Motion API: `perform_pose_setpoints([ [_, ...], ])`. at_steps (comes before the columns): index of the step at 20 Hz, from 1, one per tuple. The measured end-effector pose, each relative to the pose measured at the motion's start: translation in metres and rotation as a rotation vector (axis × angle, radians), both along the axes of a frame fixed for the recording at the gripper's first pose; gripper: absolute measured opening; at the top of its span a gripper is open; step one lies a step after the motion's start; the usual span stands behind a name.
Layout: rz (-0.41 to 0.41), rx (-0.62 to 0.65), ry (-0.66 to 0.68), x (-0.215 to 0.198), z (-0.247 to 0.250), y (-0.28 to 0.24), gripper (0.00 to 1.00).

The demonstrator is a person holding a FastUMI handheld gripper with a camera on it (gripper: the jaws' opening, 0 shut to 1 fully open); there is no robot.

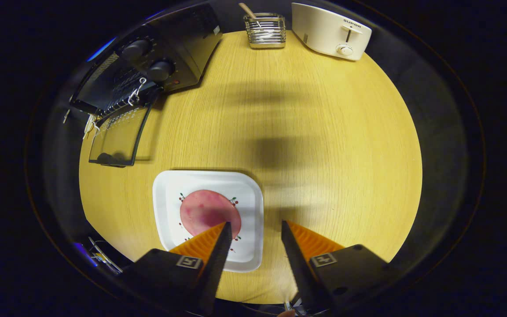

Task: Open the toaster oven, put the food inside, and close the toaster oven door.

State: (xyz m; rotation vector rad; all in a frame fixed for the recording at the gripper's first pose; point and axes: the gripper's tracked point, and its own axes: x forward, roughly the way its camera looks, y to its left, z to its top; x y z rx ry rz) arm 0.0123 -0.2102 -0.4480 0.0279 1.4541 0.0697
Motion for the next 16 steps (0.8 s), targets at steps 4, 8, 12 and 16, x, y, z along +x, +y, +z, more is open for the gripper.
perform_pose_setpoints([
  [4,0.053,0.008,0.038,-0.0067,-0.0042,0.0044,0.55],
  [8,0.03,0.032,0.056,-0.0067,-0.0037,0.0037,0.55],
  [12,0.002,0.04,0.076,-0.0092,-0.0034,0.0018,0.55],
  [16,-0.025,0.04,0.065,-0.0023,-0.0034,0.0038,0.55],
])
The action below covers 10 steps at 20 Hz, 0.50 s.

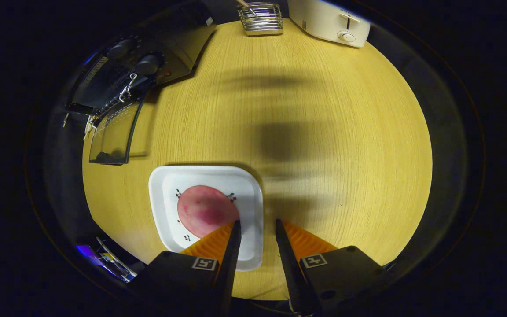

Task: Open the toaster oven, put the food inside, and close the toaster oven door.

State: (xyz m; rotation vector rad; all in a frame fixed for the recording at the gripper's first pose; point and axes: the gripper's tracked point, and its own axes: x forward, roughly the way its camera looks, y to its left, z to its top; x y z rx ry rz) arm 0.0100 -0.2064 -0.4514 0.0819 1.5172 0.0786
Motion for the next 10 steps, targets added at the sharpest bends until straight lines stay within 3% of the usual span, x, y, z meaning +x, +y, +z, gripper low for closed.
perform_pose_setpoints([
  [1,-0.012,0.008,0.002,0.0,0.005,-0.001,0.55],
  [2,-0.034,0.004,0.005,-0.001,-0.021,0.0,0.1],
  [7,0.027,0.068,-0.02,-0.001,-0.003,0.001,0.12],
  [8,0.024,0.093,-0.022,-0.001,-0.002,0.0,0.06],
  [10,-0.019,0.16,-0.022,-0.004,-0.001,0.002,0.06],
])
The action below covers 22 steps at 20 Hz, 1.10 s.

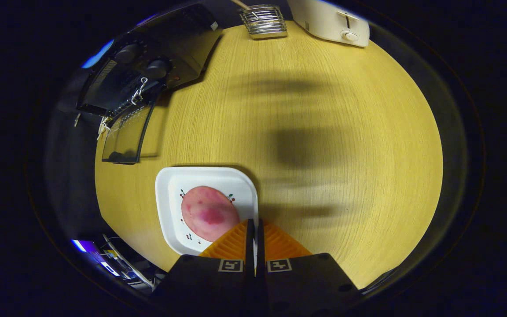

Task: Open the toaster oven, put the food inside, and close the toaster oven door.

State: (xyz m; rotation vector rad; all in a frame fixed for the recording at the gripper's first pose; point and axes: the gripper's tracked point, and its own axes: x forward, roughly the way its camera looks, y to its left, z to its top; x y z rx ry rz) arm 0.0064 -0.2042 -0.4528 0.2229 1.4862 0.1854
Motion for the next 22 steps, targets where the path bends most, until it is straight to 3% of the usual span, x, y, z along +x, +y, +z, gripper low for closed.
perform_pose_setpoints([
  [5,-0.263,0.297,0.026,-0.017,0.029,0.023,0.05],
  [8,-0.394,0.397,0.034,-0.032,0.046,0.037,0.05],
  [12,-0.507,0.459,-0.003,-0.05,0.075,0.07,0.05],
  [17,-0.773,0.532,-0.097,-0.016,0.102,0.145,0.05],
  [22,-0.98,0.539,-0.211,0.041,0.105,0.209,0.05],
])
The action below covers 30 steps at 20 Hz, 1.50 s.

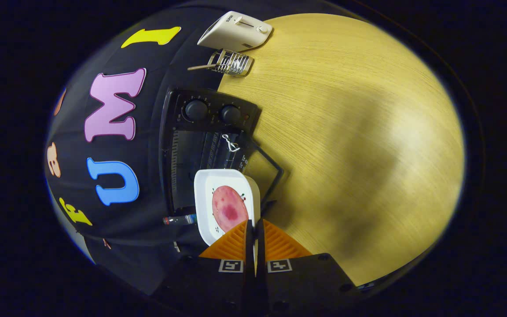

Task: Open the toaster oven, put the food inside, and close the toaster oven door.

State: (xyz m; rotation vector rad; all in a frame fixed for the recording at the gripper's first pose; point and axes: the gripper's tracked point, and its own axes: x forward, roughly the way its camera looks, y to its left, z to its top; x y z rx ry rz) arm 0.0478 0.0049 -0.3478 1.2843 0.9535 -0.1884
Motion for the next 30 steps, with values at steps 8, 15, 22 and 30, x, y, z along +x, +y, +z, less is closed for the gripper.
perform_pose_setpoints([
  [8,-0.353,-0.006,-0.039,0.101,-0.01,0.05,0.05],
  [15,-0.477,0.014,-0.046,0.146,-0.036,0.066,0.06],
  [22,-0.498,0.086,-0.074,0.158,-0.039,0.073,0.14],
  [30,-0.327,0.152,-0.124,0.13,-0.005,0.095,0.98],
])
